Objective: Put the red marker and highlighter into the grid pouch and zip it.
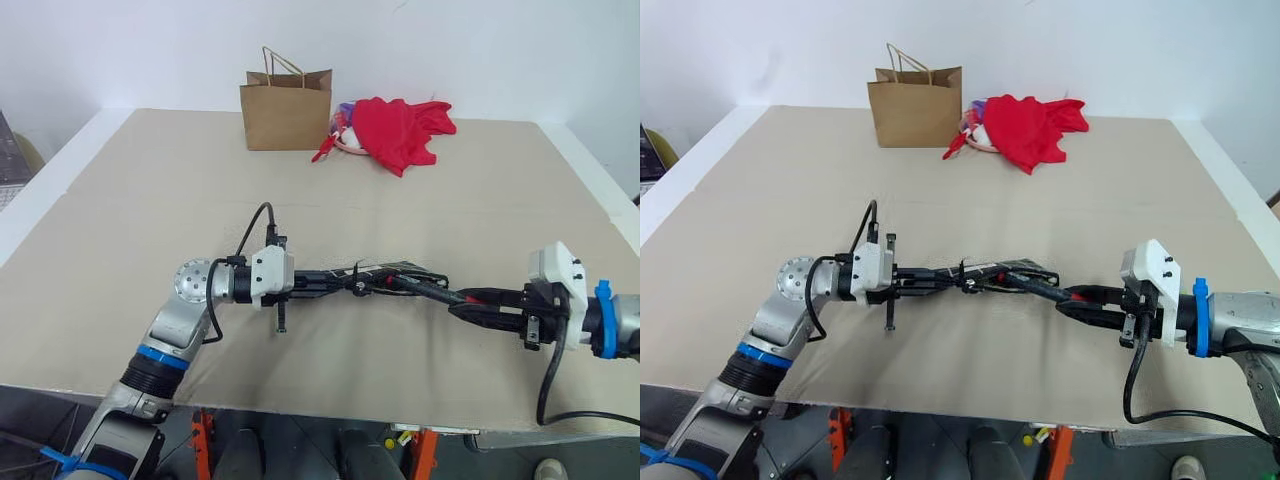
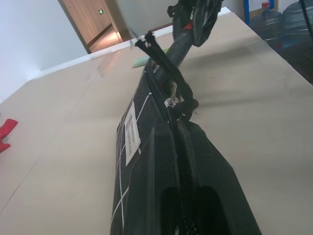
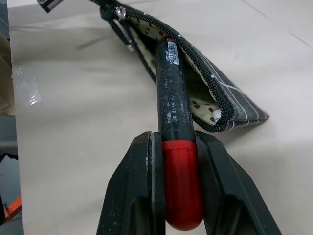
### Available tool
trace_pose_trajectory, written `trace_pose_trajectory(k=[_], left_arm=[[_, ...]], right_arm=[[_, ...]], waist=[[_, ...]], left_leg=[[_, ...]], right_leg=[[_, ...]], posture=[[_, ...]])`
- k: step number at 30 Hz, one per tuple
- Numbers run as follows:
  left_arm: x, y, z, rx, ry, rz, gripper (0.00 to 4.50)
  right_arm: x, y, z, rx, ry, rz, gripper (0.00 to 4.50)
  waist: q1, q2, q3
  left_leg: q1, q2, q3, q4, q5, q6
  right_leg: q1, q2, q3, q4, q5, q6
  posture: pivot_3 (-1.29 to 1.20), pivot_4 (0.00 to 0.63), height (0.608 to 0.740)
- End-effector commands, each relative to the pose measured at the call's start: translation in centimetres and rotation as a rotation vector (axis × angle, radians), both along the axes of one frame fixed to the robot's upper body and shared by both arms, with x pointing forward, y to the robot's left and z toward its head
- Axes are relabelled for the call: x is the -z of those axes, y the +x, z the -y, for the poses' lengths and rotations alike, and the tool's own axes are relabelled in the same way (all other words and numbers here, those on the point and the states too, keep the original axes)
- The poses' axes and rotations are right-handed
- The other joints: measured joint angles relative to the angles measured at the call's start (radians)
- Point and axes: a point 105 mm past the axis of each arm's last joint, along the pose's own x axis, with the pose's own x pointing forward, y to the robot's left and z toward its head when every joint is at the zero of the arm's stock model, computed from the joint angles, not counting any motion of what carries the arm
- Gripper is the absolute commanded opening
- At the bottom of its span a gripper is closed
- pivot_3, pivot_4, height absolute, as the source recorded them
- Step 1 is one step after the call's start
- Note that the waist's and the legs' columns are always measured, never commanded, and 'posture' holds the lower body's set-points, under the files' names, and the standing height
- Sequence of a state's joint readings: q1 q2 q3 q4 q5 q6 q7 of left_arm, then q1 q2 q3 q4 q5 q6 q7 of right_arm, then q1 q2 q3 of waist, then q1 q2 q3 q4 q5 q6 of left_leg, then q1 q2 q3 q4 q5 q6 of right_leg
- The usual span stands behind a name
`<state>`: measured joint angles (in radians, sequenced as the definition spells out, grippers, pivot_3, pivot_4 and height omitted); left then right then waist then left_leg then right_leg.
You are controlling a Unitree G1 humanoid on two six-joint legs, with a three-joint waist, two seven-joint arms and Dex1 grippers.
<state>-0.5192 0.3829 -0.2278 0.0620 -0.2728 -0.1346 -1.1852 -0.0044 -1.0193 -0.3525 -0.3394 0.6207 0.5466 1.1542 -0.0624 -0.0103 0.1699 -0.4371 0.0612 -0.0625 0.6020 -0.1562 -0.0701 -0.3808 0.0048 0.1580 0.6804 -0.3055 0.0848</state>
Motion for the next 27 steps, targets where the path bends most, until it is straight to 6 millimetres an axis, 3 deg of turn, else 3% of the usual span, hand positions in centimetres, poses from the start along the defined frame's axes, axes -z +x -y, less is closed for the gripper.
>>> trace_pose_trajectory(k=[1, 6, 10, 16, 18, 22, 27], left_arm=[[-0.9, -0.5, 0.5, 0.018, -0.023, 0.037, 0.00], [-0.9, -0.8, 1.2, 0.033, -0.037, 0.036, 0.00], [-1.0, -0.7, 1.3, 0.033, -0.040, 0.040, 0.00], [-0.9, -0.7, 1.3, 0.028, -0.045, 0.037, 0.00], [-0.9, -0.6, 1.2, 0.021, -0.044, 0.030, 0.00], [-0.6, -0.2, 0.6, -0.003, -0.032, 0.024, 0.00], [-0.3, 0.2, 0.1, -0.031, -0.016, 0.016, 0.00]], right_arm=[[-0.4, 0.2, -1.2, -0.049, -0.017, 0.013, 0.56], [-0.3, 0.9, -4.0, -0.117, -0.011, 0.001, 0.56], [-0.3, 1.3, -5.0, -0.135, -0.011, 0.002, 0.56], [-0.9, 2.3, -5.2, -0.119, -0.008, 0.058, 3.43], [-1.0, 1.6, -4.8, -0.142, -0.016, 0.064, 4.49], [-1.5, -0.6, -2.9, -0.119, 0.093, 0.025, 4.49], [-2.4, 0.1, 2.6, 0.267, 0.289, 0.052, 4.49]], waist=[[-0.001, 0.000, 0.000], [-0.007, 0.000, 0.000], [-0.008, 0.000, 0.000], [-0.007, -0.001, 0.000], [-0.007, -0.001, 0.000], [0.003, -0.001, 0.000], [0.011, -0.001, 0.001]], left_leg=[[0.000, 0.000, 0.000, 0.000, 0.000, 0.000], [0.000, 0.000, 0.000, 0.000, 0.000, 0.000], [0.000, 0.000, 0.000, 0.000, 0.000, 0.000], [0.000, 0.000, 0.000, 0.000, 0.000, 0.000], [0.000, 0.000, 0.000, 0.000, 0.000, 0.000], [-0.001, 0.000, 0.000, 0.000, 0.000, 0.000], [0.000, 0.000, 0.000, 0.000, 0.000, 0.001]], right_leg=[[0.000, 0.000, 0.000, 0.000, 0.000, 0.000], [0.000, 0.000, 0.000, 0.000, 0.001, 0.000], [0.000, 0.000, 0.000, 0.000, 0.000, 0.000], [0.000, 0.000, 0.000, 0.000, 0.000, 0.000], [0.000, 0.000, 0.000, 0.000, 0.000, 0.000], [0.000, 0.000, 0.000, 0.000, 0.000, 0.000], [0.000, 0.000, 0.000, 0.000, 0.000, -0.001]], posture=[[0.00, 0.150, 0.740], [0.00, 0.150, 0.740], [0.00, 0.150, 0.740], [0.00, 0.150, 0.740], [0.00, 0.150, 0.740], [0.00, 0.150, 0.740], [0.00, 0.150, 0.740]])
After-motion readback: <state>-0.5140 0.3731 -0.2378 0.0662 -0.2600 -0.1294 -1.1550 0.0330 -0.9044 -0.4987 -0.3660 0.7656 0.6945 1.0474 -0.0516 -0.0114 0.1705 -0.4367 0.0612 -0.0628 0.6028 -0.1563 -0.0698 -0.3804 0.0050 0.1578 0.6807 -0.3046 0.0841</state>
